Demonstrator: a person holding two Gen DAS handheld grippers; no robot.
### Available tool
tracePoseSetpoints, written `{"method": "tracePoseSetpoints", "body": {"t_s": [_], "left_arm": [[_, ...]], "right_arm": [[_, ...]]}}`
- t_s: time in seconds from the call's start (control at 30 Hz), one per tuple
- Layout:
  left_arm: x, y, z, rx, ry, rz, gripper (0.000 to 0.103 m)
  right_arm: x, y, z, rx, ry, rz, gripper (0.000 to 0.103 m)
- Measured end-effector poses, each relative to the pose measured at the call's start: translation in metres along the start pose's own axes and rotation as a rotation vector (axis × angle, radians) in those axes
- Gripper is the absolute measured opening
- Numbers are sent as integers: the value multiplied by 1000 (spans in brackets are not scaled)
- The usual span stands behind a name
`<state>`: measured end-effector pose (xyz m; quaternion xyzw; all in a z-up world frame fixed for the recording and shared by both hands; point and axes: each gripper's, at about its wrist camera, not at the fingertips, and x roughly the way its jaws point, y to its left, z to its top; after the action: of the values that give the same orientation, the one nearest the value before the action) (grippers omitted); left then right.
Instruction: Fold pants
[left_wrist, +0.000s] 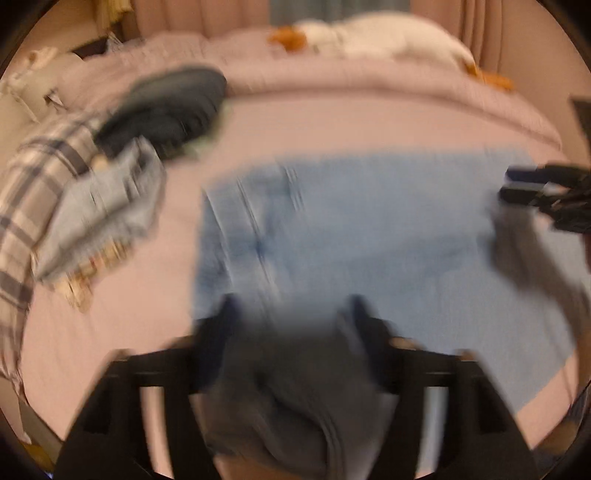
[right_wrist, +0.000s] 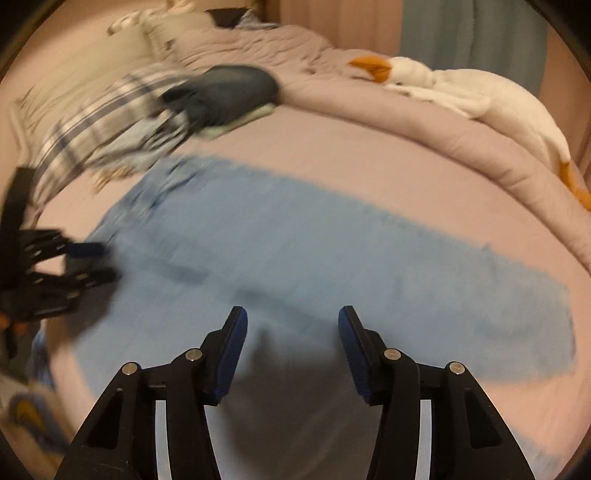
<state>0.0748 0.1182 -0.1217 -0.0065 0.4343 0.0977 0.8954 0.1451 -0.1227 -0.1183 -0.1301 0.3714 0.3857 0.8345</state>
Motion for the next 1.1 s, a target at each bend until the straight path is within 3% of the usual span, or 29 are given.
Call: {"method": "tracePoseSetpoints", "body": {"t_s": [0.1,0.27,0.37,0.4,0.43,0.47,0.57,0.6,0.67,0.77,0.9,1.1], "left_arm": [[10,17,32,-21,-57,-1,87],[58,42,59,3,-1,92,82],[76,62,58,-2,34,24,82],[82,67,59,-15,48,-6,78],[88,71,61,-18,63,-25,58],[93,72,62,-19,72,-37,45],[102,68,59,-5,109,-55,40],[99,66,59,-4,108,-54,40],[95,72,62,-29,103,-82,40],[89,78,64,-50,59,-107,41],[113,65,57,-8,140,-20,41],[59,67,62,-33,24,-48,40]], "right_arm": [[23,-26,29,1,-15,-24,53],[81,-51,71,-47,61,-59,54],[103,-54,77,-122,142,-46,63],[109,-53,80,-145,155,-51,64],[115,-53,82,-168,174,-46,64],[122,-53,83,-193,196,-39,65],[132,-57,86,-209,216,-12,65],[133,-58,86,-199,219,5,61],[128,-52,85,-195,209,69,14],[120,-29,82,-306,190,-9,9],[128,-27,81,-288,190,-50,7],[100,-14,81,-288,124,-172,7]]}}
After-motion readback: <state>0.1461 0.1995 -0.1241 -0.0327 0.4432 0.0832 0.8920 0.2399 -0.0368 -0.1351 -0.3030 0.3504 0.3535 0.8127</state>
